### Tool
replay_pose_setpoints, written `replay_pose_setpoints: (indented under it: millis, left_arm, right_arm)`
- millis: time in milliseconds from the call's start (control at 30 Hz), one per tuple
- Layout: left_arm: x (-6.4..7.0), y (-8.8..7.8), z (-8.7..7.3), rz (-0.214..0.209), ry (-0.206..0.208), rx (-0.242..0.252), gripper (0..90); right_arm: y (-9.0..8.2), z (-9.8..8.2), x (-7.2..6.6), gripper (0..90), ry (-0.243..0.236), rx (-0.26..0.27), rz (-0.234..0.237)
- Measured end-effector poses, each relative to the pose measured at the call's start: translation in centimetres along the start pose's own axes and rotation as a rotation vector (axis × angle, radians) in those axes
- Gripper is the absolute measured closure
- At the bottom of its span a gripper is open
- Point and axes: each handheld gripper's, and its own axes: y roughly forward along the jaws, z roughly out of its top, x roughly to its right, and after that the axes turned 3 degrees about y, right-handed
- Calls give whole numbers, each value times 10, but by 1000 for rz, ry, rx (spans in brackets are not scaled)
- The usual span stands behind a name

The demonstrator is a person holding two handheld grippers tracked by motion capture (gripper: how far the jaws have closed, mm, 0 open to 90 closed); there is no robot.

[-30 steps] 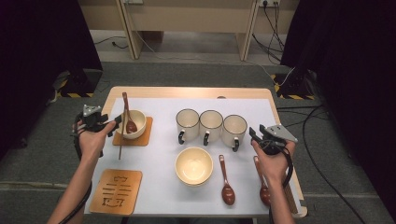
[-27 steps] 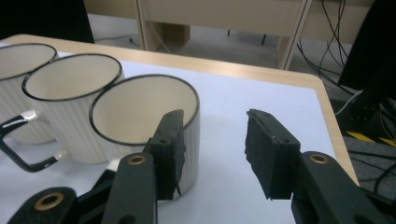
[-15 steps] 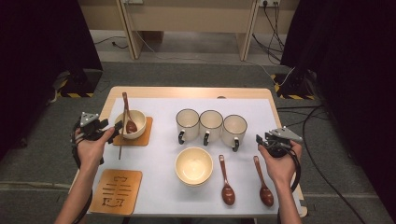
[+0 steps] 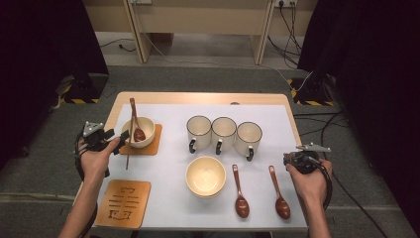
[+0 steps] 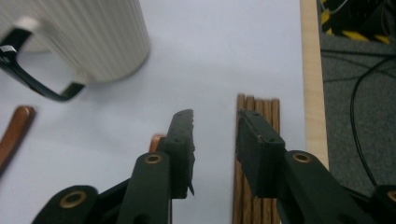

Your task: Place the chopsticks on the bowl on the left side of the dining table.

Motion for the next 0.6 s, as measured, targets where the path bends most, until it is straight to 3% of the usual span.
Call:
replay_pose_setpoints:
  millis: [67,333,500,600]
  left_arm:
    - [0,0,0,1,1,0,363]
    - [-1,-2,-1,-1,-8,3,364]
    - [-1,-1,-2,-4,-13,1,364]
    - [0,0,-2,-2,-7,-2,364]
  right_arm:
    - [0,-1,1,699,3,-18,3]
    - [6,-9,7,706,10,-189,-4]
    - [11,-10,11,722,37,-261,-8]
    - [13,-11,12,723,46,-278,0]
